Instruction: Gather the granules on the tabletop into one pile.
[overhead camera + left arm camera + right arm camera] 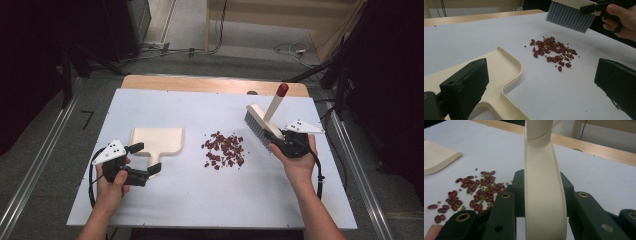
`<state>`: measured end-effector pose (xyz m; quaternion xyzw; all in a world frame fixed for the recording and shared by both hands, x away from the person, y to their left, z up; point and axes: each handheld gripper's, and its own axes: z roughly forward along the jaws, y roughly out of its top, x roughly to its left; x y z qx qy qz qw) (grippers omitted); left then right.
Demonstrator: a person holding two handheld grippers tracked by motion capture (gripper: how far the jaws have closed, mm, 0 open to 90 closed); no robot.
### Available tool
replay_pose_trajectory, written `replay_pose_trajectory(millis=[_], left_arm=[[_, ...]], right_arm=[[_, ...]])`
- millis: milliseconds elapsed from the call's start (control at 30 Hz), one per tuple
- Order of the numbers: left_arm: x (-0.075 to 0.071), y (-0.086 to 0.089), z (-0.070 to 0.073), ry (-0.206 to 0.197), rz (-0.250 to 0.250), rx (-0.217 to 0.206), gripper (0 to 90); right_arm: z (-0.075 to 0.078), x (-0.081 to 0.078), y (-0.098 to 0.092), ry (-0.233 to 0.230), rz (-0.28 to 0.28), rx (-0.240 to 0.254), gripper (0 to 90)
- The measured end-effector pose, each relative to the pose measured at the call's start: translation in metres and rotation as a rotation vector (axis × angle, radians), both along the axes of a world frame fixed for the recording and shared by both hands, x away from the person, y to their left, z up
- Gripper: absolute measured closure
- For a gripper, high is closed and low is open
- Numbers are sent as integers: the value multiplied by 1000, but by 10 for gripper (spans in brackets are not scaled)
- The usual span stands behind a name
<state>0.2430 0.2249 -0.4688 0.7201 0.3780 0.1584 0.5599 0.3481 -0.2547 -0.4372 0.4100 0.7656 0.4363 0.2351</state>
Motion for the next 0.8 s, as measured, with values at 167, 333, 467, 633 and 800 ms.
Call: replay_pose_trajectory(millis=[167, 333, 467, 633, 800], left_arm=[[1, 0, -3, 0, 4, 5, 0], [0, 2, -3, -2, 12, 9, 0], [0, 0, -4, -5, 11, 13, 0], [0, -1, -5, -1, 10, 16, 0], [1, -1, -5, -2, 16, 8, 0]], right_arm=[[-4, 5, 6, -4, -40, -24, 662], [-15, 12, 20, 8, -64, -48, 662], [-22, 13, 26, 7, -73, -62, 663], [-33, 11, 37, 22, -51, -64, 663], [-35, 3, 46, 32, -2, -60, 664]])
